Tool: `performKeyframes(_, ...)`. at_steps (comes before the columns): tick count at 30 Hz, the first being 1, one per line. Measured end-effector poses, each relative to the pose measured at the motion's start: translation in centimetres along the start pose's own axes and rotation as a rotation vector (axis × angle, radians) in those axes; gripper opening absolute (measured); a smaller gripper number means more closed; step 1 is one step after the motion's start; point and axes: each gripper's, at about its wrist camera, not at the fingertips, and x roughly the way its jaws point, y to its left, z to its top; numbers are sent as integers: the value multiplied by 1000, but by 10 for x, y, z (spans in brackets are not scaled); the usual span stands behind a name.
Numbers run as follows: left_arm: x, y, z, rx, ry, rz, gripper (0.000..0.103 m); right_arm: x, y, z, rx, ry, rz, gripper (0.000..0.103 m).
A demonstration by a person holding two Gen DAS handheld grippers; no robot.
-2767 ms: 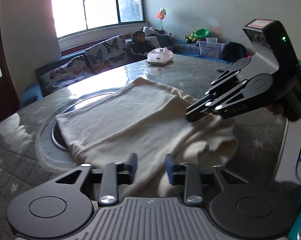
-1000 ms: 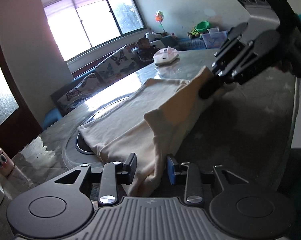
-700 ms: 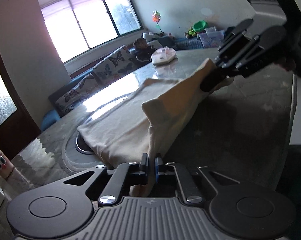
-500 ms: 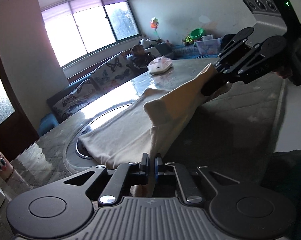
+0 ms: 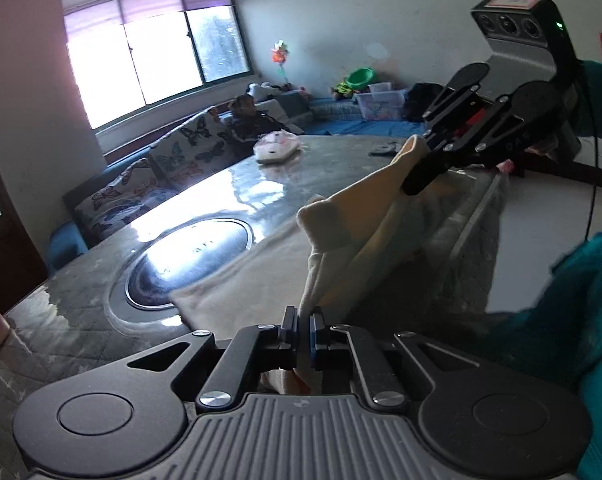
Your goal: Fold clothes
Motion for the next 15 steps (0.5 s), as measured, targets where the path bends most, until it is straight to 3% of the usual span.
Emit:
performKeyframes(11, 44, 36, 23, -11, -11, 49, 6, 47, -49, 25, 17, -2, -75, 8)
performKeyframes(15, 77, 52, 26, -11, 18, 67, 6, 72, -70, 29, 28, 16, -98, 8)
